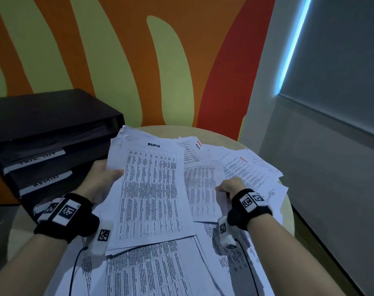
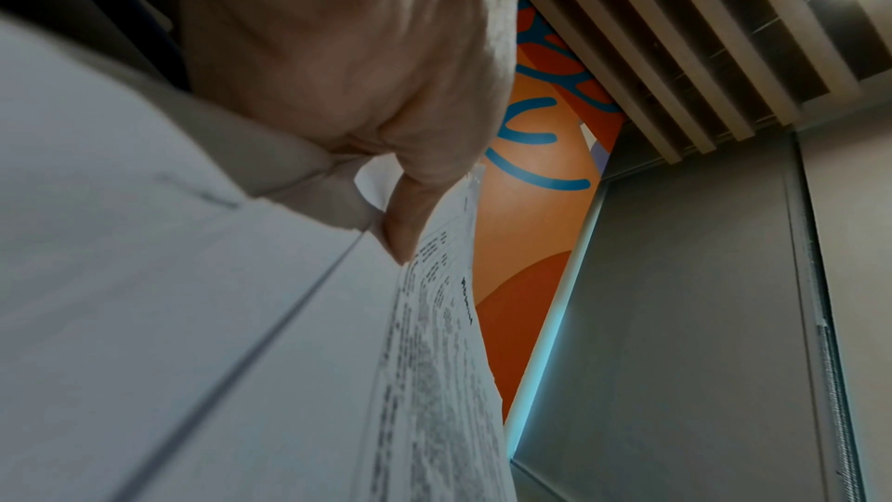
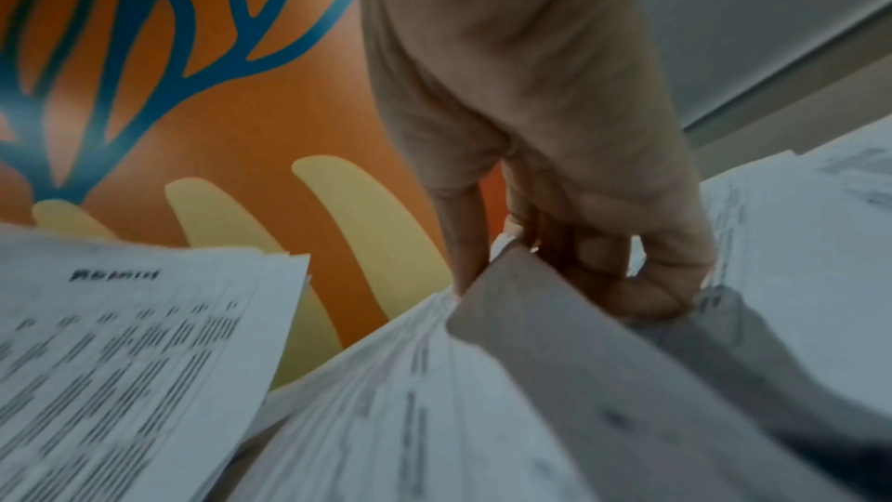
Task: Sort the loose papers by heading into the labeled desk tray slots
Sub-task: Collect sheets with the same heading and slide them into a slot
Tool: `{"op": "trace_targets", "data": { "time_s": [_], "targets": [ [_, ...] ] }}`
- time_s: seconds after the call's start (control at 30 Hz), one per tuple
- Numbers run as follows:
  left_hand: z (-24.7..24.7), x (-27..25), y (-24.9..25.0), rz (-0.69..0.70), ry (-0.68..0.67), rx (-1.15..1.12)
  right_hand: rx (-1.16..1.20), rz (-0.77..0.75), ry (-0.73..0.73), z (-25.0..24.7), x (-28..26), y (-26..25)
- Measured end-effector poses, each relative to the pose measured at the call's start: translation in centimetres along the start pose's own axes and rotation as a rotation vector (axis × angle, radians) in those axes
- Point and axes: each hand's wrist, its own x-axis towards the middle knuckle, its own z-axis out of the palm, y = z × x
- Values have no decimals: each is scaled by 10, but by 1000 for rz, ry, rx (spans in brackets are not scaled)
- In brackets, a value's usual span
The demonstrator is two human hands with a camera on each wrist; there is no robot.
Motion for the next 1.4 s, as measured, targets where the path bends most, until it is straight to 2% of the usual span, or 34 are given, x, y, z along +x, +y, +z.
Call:
{"op": "trace_targets", "data": {
  "time_s": [0.2, 0.27, 0.37, 0.5, 0.57, 0.67, 0.73, 0.83, 0.9, 0.97, 1.13, 1.23, 1.4],
  "targets": [
    [1, 4, -4, -37, -12, 28, -68, 64, 109, -70, 7, 33],
    [7, 4, -4, -50, -14, 22, -99, 79, 104, -86, 7, 43],
    [15, 3, -3, -69, -35, 4, -123, 121, 82, -94, 9, 56],
    [21, 3, -3, -92, -55, -30, -27, 91, 59, -93, 12, 62],
    [21, 4, -2, -102, -58, -37, 29, -20, 119, -92, 16, 61],
    [19, 6, 0, -118, -64, -33, 419, -301, 310, -96, 7, 48],
    [18, 6, 2, -124, -72, -29, 498, -483, 403, -107, -12, 29],
    [17, 5, 2, -135, -75, -29, 739, -587, 307, -119, -29, 6],
    [16, 4, 3, -140, -79, -35, 912, -583, 158, -120, -35, -3],
    [16, 3, 5, -151, -80, -54, 981, -549, 0, -113, -41, -8],
    [23, -4, 14, -153, -143, -97, 620, -376, -137, -62, -47, -12],
    [27, -10, 21, -139, -177, -116, 350, -348, -143, -28, -38, -6],
    [37, -18, 29, -119, -194, -191, 379, -300, -311, 5, -43, -6]
  ]
}}
